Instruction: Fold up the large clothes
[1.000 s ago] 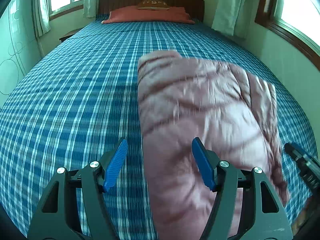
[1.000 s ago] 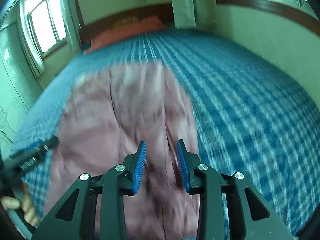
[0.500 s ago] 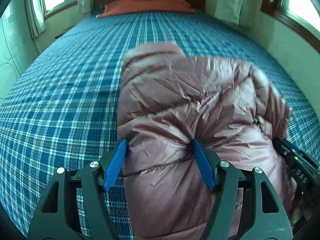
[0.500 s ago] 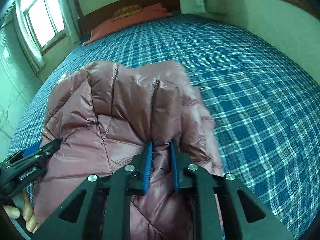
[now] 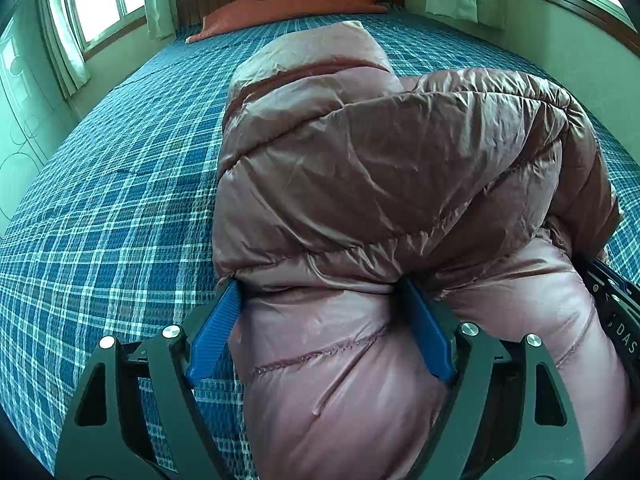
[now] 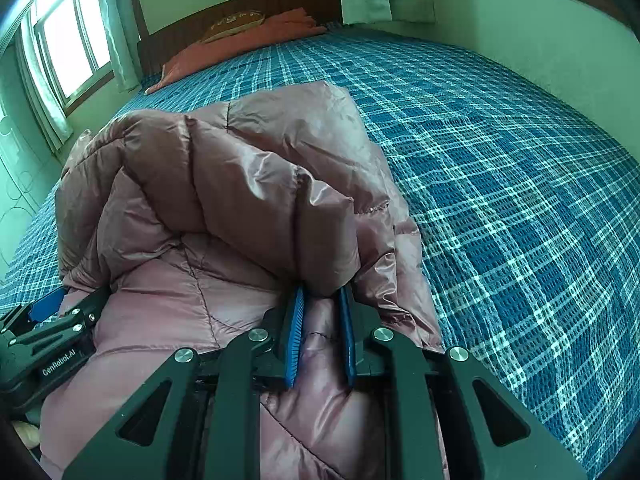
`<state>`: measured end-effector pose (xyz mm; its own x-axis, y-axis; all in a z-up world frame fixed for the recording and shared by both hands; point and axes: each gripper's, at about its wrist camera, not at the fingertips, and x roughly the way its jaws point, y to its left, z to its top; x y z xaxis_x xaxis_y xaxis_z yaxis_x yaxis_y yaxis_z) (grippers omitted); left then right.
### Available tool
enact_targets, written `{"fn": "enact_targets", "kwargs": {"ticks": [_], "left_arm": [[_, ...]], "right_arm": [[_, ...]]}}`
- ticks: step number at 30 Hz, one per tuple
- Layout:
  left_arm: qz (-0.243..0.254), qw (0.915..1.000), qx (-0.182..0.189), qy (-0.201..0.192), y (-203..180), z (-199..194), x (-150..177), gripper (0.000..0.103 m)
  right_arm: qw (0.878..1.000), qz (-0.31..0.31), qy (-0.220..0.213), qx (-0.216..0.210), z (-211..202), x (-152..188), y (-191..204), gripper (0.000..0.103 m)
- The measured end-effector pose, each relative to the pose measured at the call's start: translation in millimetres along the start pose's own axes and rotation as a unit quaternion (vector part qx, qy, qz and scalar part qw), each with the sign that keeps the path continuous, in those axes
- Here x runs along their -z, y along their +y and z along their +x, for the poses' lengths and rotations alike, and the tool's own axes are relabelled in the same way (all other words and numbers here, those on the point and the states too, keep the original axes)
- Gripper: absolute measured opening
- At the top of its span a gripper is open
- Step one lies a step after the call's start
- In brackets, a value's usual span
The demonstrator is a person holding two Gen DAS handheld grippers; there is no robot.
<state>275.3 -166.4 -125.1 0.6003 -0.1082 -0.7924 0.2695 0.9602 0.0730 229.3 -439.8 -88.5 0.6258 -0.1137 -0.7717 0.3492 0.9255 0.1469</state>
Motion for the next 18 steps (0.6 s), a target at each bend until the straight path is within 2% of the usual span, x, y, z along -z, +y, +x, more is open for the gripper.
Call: {"fn": "enact_targets", "kwargs": {"ticks": [5,7,9,11,14,18], "left_arm": [[-0.018,0.9994,0.03,-0.005,13,-15,4,0.081],[-0.047,0.9975,0.051,0.007,27,-23,7,0.081],[-0.076,0.9948,0.067,0.013,41,-31,13,0.081],[-0.108,0.9908,0.08,0.016,55,-42,22,0.082],[-0.162,0.9811,0.104,0.021,73,-52,34,0.083],[-0.238,0.9605,0.142,0.029,92,-54,46,0.083]], "right_arm": [[1.0,-0.006,-0.009,0.001,-9,0,2,0.019],[1.0,-0.002,-0.01,-0.009,-16,-1,-1,0.02],[1.0,0.004,-0.009,-0.012,-26,-1,-4,0.026],[1.0,0.018,-0.013,-0.004,-37,0,-11,0.05],[0.999,0.048,-0.019,-0.015,-50,4,-28,0.063],[0.993,0.092,0.002,-0.069,-47,8,-53,0.064]]}}
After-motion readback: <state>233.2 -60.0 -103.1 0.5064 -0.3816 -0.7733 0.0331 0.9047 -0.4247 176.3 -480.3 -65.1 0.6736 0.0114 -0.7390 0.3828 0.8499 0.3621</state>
